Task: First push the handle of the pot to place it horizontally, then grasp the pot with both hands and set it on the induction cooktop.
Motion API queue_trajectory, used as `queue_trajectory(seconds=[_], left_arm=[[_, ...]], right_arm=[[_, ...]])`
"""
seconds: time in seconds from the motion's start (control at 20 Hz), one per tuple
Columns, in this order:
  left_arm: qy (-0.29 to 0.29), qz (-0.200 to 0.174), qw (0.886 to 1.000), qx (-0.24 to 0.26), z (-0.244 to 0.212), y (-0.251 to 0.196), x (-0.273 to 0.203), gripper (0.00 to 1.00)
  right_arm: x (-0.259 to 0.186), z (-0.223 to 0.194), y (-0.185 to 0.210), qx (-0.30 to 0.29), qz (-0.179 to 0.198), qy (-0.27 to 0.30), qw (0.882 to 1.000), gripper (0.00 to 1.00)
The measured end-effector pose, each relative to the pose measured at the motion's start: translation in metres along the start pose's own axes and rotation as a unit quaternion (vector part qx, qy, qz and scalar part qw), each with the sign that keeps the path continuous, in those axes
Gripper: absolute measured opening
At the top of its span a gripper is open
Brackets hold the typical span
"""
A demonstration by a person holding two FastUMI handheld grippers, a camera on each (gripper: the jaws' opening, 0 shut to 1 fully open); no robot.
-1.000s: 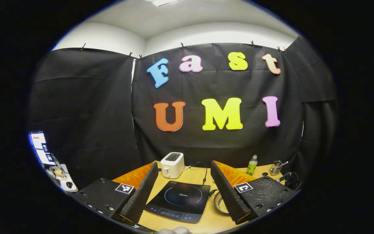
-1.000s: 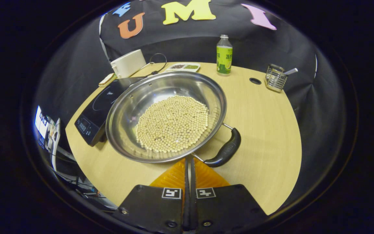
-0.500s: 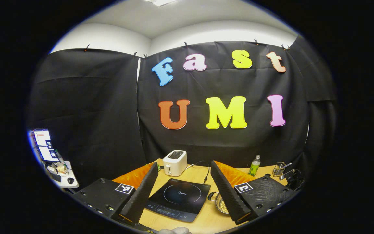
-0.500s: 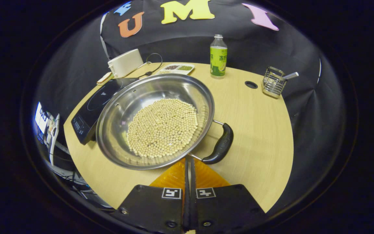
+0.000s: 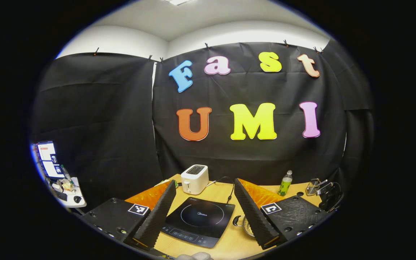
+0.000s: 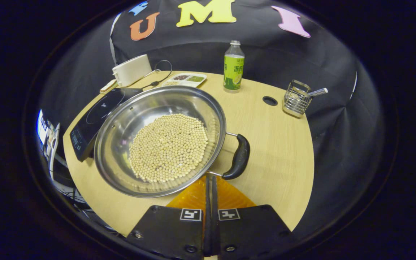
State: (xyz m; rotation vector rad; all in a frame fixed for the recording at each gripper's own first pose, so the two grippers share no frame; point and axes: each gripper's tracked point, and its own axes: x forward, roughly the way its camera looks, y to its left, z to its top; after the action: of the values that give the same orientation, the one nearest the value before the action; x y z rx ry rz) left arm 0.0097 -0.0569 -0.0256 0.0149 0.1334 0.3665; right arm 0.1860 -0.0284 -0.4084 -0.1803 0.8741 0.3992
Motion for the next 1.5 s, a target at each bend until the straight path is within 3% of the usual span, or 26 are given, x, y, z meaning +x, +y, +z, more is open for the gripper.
queue_trajectory(seconds=[0.5,0.6,0.65,0.7,0.75,0.85,1.0,1.05,1.2,1.5], left_arm=[[-0.002,-0.080,0.997,-0.012,-0.012,-0.005,0.024,0.96],[0.005,-0.101,0.995,-0.018,-0.018,-0.001,0.027,0.97],[0.007,-0.108,0.994,-0.015,-0.021,0.004,0.029,0.97],[0.008,-0.113,0.993,-0.013,-0.023,0.009,0.030,0.97],[0.009,-0.122,0.992,-0.012,-0.026,0.013,0.033,0.97],[0.010,-0.145,0.989,-0.004,-0.032,0.014,0.034,0.97],[0.012,-0.172,0.985,0.010,-0.044,0.021,0.035,0.96],[0.014,-0.180,0.983,0.012,-0.049,0.022,0.035,0.96],[0.039,-0.197,0.980,0.007,-0.073,0.023,0.036,0.96],[0.117,-0.210,0.971,0.004,-0.136,0.010,0.049,0.96]], right_arm=[[-0.033,-0.007,0.001,0.067,-0.010,-0.045,0.997,0.01],[-0.050,-0.010,0.001,0.086,-0.024,-0.063,0.994,0.13],[-0.058,-0.011,0.002,0.096,-0.032,-0.067,0.993,0.28],[-0.068,-0.014,0.004,0.105,-0.041,-0.070,0.991,0.36],[-0.080,-0.014,0.006,0.113,-0.051,-0.079,0.989,0.55],[-0.098,-0.014,0.009,0.120,-0.078,-0.090,0.986,0.67],[-0.126,-0.012,0.020,0.126,-0.110,-0.115,0.979,0.68],[-0.135,-0.012,0.027,0.131,-0.112,-0.122,0.977,0.83],[-0.145,-0.019,0.041,0.148,-0.120,-0.130,0.973,0.95],[-0.140,-0.044,0.046,0.170,-0.120,-0.107,0.972,0.95]])
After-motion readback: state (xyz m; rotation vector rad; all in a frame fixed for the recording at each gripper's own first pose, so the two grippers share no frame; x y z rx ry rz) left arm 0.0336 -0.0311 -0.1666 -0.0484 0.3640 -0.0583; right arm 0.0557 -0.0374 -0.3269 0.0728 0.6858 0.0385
